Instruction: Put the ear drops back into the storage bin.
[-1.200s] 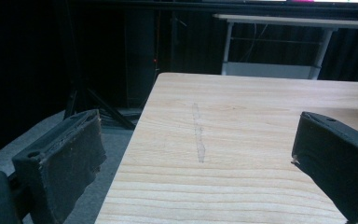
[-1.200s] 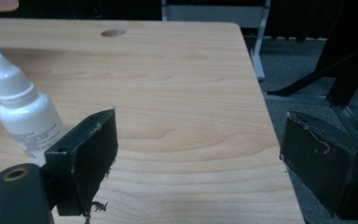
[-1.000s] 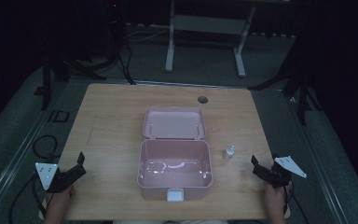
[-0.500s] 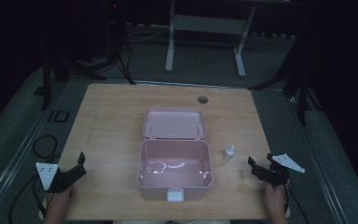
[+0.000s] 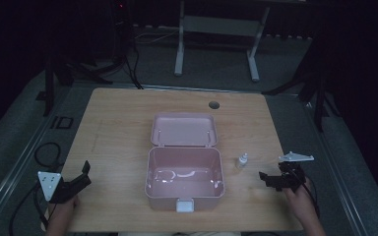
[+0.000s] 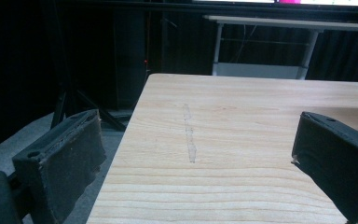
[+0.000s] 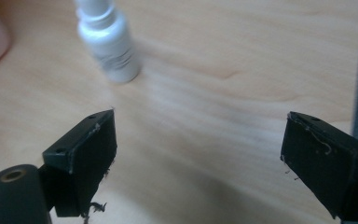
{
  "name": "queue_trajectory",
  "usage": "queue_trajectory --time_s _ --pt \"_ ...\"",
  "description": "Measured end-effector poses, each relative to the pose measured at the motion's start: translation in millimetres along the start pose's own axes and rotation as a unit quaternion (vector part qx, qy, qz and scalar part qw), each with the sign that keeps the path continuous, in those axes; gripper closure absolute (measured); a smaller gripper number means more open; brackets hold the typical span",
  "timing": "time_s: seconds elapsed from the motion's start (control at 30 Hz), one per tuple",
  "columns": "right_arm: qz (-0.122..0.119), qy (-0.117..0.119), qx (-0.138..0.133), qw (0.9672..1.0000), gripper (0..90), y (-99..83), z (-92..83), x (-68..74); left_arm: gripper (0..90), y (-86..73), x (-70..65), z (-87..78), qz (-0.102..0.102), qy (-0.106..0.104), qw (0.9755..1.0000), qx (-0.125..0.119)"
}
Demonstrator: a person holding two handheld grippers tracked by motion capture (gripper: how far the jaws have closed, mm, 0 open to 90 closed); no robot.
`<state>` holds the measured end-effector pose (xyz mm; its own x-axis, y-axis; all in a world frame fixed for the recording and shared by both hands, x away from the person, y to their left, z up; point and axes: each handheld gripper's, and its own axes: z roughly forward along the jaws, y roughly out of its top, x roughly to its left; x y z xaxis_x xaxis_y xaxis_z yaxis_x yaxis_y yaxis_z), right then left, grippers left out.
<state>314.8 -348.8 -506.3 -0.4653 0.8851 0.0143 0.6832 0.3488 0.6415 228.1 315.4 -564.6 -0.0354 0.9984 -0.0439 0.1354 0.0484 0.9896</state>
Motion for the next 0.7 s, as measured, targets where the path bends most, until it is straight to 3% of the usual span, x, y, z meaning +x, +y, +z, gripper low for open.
queue_trajectory --time_s 0.1,0.23,0.3,0.37,0.4,0.43,0.5,0.53,0.57,0.7 --pt "-0.011 0.014 0.048 0.9987 10.2 5.5 -1.1 0.1 2.4 0.0 0.0 0.0 0.0 -0.001 1.0 0.0" --pt "-0.032 0.017 0.11 0.9933 10.2 11.4 -3.4 0.1 2.4 0.0 0.3 0.1 -0.002 -0.002 1.0 0.0" --pt "-0.036 0.027 0.151 0.9874 10.2 12.5 -3.1 1.6 2.4 0.0 0.1 0.0 -0.003 0.001 1.0 0.0" --pt "-0.054 0.043 0.19 0.9793 10.2 12.4 -1.0 5.0 2.3 0.0 -0.1 -0.1 -0.002 0.003 1.0 0.0" --pt "-0.054 0.043 0.19 0.9793 10.2 12.4 -1.0 5.0 2.3 0.0 -0.1 -0.1 -0.002 0.003 1.0 0.0" --pt "-0.058 0.047 0.201 0.9767 10.2 12.8 -0.2 5.7 2.3 0.0 -0.4 0.0 -0.002 0.005 1.0 0.0" --pt "-0.071 0.048 0.236 0.9679 10.5 16.0 2.6 7.1 2.4 0.1 -0.6 0.4 -0.002 0.005 1.0 0.001" --pt "-0.071 0.048 0.236 0.9679 10.5 16.0 2.6 7.1 2.4 0.2 -0.6 0.6 -0.003 0.006 1.0 0.001" --pt "-0.076 0.046 0.246 0.9652 10.5 16.7 3.3 7.3 2.4 0.2 -0.5 0.6 -0.003 0.006 1.0 0.001" --pt "-0.087 0.041 0.295 0.9506 10.5 20.7 8.8 6.2 2.4 0.2 -0.8 0.6 -0.002 0.005 1.0 0.001"
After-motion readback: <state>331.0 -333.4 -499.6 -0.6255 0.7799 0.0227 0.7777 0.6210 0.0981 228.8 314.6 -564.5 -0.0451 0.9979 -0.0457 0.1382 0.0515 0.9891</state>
